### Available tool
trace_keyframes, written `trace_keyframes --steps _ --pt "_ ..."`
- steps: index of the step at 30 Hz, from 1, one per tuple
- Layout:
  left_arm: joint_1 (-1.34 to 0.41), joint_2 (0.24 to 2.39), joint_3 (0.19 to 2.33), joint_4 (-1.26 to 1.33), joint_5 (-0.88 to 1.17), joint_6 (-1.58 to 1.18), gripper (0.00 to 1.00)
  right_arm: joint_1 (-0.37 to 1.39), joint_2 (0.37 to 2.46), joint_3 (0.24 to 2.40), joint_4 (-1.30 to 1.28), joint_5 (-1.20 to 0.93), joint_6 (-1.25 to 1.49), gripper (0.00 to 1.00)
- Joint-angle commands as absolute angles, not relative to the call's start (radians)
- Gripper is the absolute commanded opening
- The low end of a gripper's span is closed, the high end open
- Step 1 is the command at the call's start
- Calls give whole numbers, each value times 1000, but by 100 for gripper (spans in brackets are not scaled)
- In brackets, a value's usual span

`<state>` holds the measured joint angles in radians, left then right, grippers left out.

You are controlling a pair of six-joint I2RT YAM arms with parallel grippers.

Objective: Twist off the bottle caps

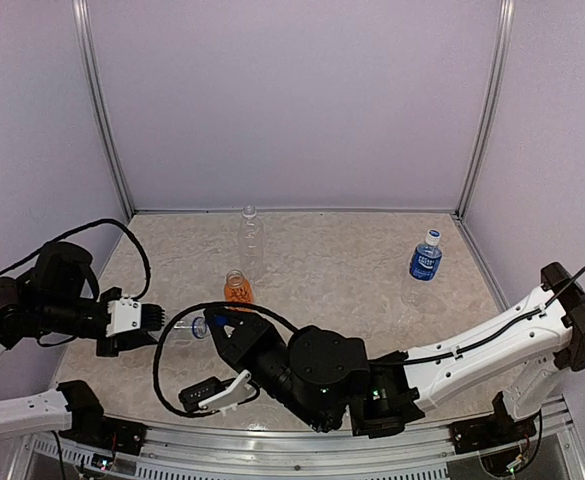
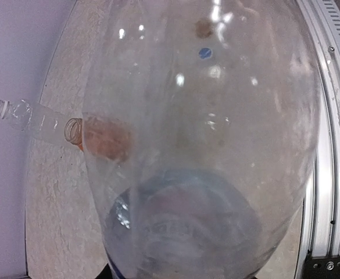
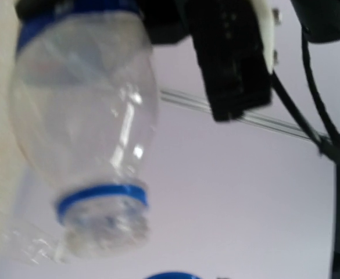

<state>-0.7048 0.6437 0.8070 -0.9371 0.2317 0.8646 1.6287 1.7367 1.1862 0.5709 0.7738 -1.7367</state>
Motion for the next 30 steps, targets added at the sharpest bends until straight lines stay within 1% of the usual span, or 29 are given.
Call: trace_keyframes --steps 1,4,6,7,9,11,13,15,17,20,23,26,30 --pt "-702 633 787 -903 185 839 37 1640 1726 1174 734 820 -1843 0" --pt "-686 626 767 -824 132 791 37 1632 1667 1197 753 817 -1580 0" --pt "-665 617 749 -735 101 712 37 1595 1617 1213 744 834 -1292 0" --pt "-650 608 742 -691 87 654 37 1565 1593 1225 670 844 -1115 0" --pt "-612 596 741 -625 77 523 38 1487 1564 1290 384 834 -726 0" --pt "-557 578 751 -588 97 386 37 1389 1578 1388 66 802 -294 0" --pt "-486 558 753 -578 154 258 37 1272 1615 1466 -204 682 160 0" --pt "-418 525 739 -567 221 140 37 1194 1658 1483 -337 507 375 0" --pt "-364 470 707 -549 292 56 37 1172 1727 1503 -429 445 458 0" --pt "-313 401 645 -521 389 -10 38 1172 1878 1609 -624 401 544 0" --pt "-281 333 593 -475 457 -60 40 1174 2032 1703 -760 294 572 0" --pt "-252 299 565 -420 484 -123 40 1191 2150 1762 -804 222 568 0" --pt "-213 265 543 -384 507 -203 40 1210 2253 1834 -861 196 564 0"
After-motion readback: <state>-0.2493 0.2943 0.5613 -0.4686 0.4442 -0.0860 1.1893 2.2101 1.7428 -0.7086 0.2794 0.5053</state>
